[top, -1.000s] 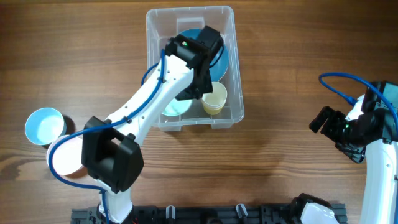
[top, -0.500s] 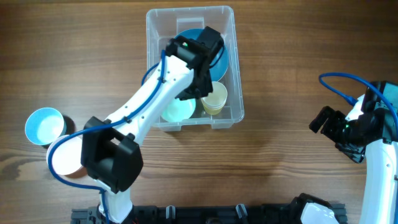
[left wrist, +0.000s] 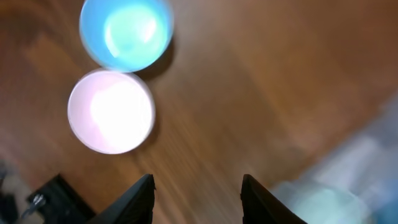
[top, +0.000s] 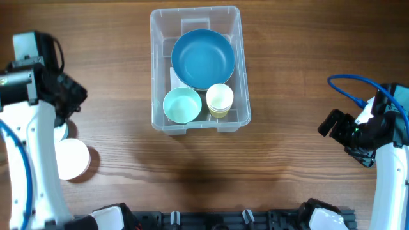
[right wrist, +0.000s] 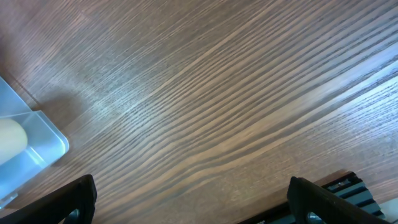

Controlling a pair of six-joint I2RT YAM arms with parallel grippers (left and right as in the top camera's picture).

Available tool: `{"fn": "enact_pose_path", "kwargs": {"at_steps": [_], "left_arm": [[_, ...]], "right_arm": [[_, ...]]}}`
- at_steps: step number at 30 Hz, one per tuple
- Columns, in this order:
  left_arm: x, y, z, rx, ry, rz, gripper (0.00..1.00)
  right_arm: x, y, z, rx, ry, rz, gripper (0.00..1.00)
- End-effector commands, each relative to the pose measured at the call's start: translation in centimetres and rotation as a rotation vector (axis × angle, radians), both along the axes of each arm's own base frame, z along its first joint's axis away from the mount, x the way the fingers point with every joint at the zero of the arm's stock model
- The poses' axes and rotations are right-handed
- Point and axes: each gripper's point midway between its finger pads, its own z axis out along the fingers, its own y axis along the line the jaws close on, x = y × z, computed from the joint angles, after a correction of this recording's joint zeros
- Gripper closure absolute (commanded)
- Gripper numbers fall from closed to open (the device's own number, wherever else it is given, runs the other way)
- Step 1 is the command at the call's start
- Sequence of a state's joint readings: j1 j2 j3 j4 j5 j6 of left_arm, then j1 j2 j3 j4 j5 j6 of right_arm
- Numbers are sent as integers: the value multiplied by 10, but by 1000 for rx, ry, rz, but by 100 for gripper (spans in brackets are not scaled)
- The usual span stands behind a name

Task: Pack container
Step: 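Move the left gripper to the white bowl rim and grasp it, then carry the white bowl into the container onto the mint bowl, release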

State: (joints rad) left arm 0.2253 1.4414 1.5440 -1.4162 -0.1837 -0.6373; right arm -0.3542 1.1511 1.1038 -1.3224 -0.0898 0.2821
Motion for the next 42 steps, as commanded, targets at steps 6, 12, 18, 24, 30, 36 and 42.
{"fn": "enact_pose_path", "kwargs": {"at_steps": [6, 12, 18, 24, 30, 36, 42], "left_arm": [[-33, 9, -130, -124, 152, 99, 46], [-40, 8, -165, -123, 152, 101, 42], [-45, 19, -164, -56, 170, 115, 41], [-55, 20, -181, -44, 199, 122, 41], [-50, 28, -202, -40, 183, 145, 40], [-42, 34, -220, -43, 189, 155, 63], [-35, 30, -226, -73, 175, 147, 96]], "right_arm": [[0, 3, -1, 10, -2, 27, 0], [0, 4, -1, 12, -2, 28, 0], [0, 4, -1, 12, -2, 27, 0], [0, 4, -1, 13, -1, 27, 0], [0, 4, -1, 13, -1, 27, 0], [0, 4, -1, 13, 0, 27, 0], [0, 4, -1, 12, -1, 27, 0]]}}
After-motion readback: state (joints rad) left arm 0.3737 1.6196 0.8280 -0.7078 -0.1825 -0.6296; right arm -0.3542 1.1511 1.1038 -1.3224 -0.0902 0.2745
